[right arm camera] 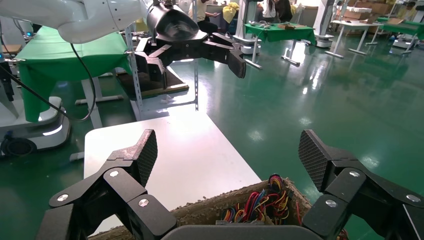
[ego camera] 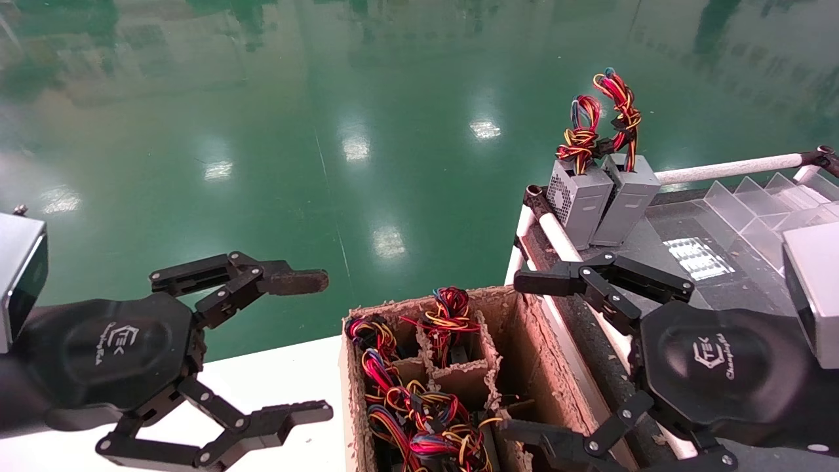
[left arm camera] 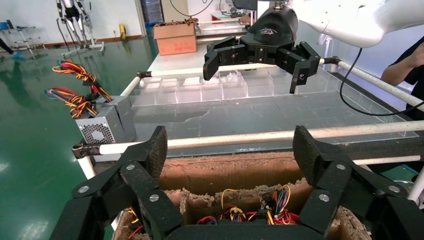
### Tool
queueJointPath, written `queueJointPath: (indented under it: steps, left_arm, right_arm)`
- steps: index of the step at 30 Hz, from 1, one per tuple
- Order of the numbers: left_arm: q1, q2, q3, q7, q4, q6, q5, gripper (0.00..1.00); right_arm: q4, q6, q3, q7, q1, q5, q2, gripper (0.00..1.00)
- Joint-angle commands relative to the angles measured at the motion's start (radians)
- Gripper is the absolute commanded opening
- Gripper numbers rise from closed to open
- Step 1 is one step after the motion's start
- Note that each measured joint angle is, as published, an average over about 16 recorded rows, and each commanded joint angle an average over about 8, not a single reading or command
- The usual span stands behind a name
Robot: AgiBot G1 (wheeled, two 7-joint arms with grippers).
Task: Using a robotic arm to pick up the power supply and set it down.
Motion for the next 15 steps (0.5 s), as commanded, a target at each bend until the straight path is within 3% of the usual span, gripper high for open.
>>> queueJointPath:
  steps: [1, 15]
  left_arm:
    - [0.0, 0.0, 0.0, 0.0, 0.0, 0.0, 0.0, 0.0]
    - [0.0, 0.0, 0.0, 0.0, 0.0, 0.0, 0.0, 0.0]
  right_arm:
    - [0.0, 0.0, 0.0, 0.0, 0.0, 0.0, 0.0, 1.0]
    - [0.0, 0.0, 0.0, 0.0, 0.0, 0.0, 0.0, 1.0]
